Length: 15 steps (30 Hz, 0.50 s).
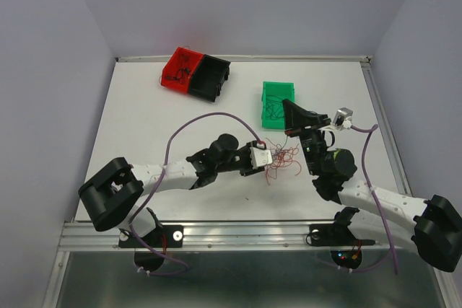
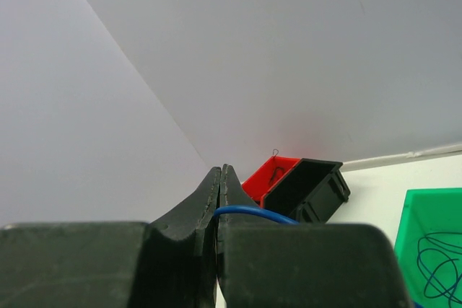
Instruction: Untangle the cables
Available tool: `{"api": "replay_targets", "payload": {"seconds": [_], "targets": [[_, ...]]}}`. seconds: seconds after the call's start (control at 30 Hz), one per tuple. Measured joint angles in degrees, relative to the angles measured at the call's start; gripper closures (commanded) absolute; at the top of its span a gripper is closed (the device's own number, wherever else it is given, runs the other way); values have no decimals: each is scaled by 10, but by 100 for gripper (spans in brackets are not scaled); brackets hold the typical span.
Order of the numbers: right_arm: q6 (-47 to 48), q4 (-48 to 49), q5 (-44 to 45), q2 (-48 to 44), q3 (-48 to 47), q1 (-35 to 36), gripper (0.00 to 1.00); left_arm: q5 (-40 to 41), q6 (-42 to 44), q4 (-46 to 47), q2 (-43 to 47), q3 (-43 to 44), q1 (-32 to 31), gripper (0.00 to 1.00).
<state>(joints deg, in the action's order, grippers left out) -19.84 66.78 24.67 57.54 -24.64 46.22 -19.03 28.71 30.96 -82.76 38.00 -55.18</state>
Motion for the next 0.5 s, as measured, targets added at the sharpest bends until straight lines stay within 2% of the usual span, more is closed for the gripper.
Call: {"api": "replay_targets", "payload": {"seconds": [0.4,0.43,0.5], "targets": [[-1,0,0,1,-3,0,99,15,1,-5,-50,19,-10,45],[-1,-1,0,0,-5,0,99,16,2,-6,-57,22,-12,46],[-1,-1,0,-3,-9,0,100,19,2,-6,-70,29,-14,62]]}}
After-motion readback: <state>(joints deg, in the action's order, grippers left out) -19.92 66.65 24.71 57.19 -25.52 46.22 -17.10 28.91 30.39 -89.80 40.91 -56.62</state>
